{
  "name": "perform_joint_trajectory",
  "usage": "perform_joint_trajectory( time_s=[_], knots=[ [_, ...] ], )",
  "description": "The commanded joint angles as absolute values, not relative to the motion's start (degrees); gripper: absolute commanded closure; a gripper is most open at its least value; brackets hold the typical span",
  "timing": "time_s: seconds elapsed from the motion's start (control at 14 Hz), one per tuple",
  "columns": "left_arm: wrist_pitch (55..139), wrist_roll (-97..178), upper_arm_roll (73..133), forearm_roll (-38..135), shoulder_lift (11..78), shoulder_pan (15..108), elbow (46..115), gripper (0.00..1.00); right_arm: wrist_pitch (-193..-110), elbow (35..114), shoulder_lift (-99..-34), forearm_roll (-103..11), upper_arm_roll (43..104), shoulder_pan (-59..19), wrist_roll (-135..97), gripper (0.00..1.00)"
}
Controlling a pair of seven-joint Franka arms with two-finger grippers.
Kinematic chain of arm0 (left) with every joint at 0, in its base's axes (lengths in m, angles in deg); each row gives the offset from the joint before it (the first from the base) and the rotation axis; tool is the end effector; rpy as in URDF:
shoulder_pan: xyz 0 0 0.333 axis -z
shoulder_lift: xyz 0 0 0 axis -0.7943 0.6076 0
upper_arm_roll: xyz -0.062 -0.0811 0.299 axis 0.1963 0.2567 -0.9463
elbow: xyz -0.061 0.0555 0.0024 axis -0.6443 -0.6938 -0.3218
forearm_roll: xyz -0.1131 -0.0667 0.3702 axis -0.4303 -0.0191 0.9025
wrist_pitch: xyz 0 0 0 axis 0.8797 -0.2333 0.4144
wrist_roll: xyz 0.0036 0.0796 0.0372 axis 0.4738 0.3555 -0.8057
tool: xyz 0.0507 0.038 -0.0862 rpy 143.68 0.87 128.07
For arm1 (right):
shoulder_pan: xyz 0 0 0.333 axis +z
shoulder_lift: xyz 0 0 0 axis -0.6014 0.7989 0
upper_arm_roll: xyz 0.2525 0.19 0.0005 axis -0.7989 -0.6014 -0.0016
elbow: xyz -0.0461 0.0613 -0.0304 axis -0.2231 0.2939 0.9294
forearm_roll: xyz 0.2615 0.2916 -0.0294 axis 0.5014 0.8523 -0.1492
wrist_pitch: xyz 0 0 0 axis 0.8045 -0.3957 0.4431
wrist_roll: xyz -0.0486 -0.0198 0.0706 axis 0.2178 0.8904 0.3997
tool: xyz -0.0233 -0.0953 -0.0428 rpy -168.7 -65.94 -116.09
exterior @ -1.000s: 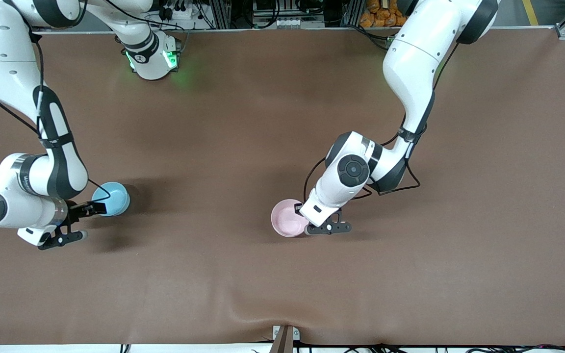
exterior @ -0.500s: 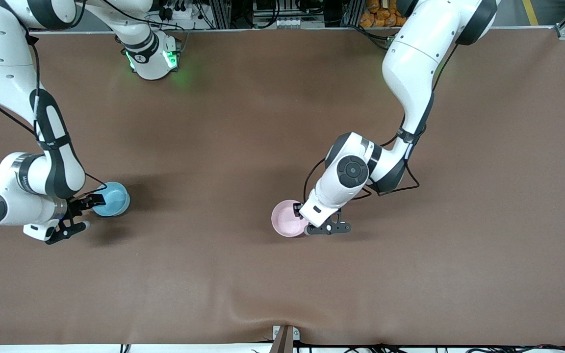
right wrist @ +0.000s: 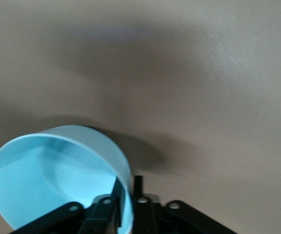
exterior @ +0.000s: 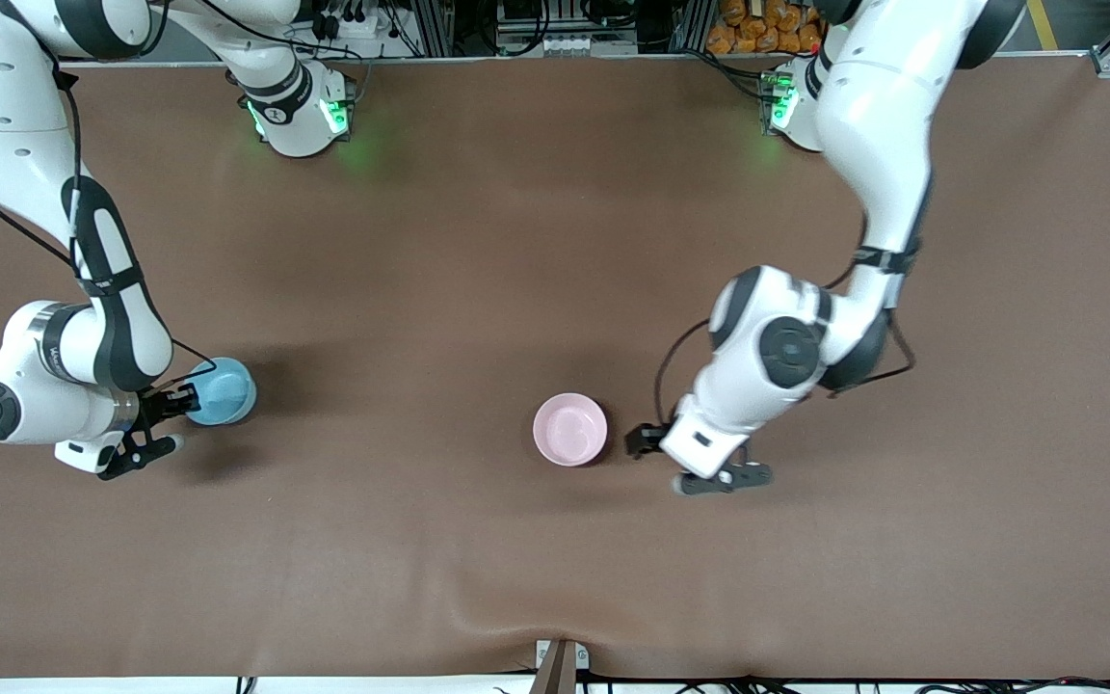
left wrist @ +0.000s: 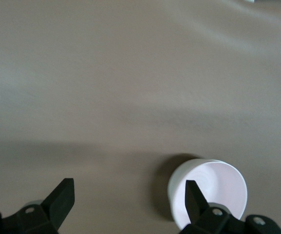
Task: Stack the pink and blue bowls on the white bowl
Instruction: 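Release the pink bowl and withdraw the left gripper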
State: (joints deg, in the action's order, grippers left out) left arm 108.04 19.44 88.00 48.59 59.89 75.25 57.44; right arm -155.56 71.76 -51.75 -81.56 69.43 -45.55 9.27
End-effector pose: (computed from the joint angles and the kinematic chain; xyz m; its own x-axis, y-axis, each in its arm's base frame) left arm 0.6809 -0.3238 0.3226 0.9873 0.1410 0.0738 0.1204 -0.9651 0.2326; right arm 0.6432 -0.1068 0.1974 0.8980 0.3899 -0.2039 0.3660 -0.9191 -0.1458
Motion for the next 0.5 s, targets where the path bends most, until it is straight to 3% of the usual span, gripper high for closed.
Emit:
perform_joint_trajectory(
  time_s=[0.0, 0.43],
  knots=[
    [102.84, 21.68, 88.16, 48.47, 55.6, 72.11, 58.34, 0.0, -153.93, 71.1, -54.47, -78.68, 68.87, -44.97, 10.02, 1.0],
    [89.83, 22.55, 88.34, 51.62, 47.51, 63.59, 57.99, 0.0, -148.49, 62.67, -59.59, -78.42, 63.96, -42.69, 5.82, 1.0]
  ],
)
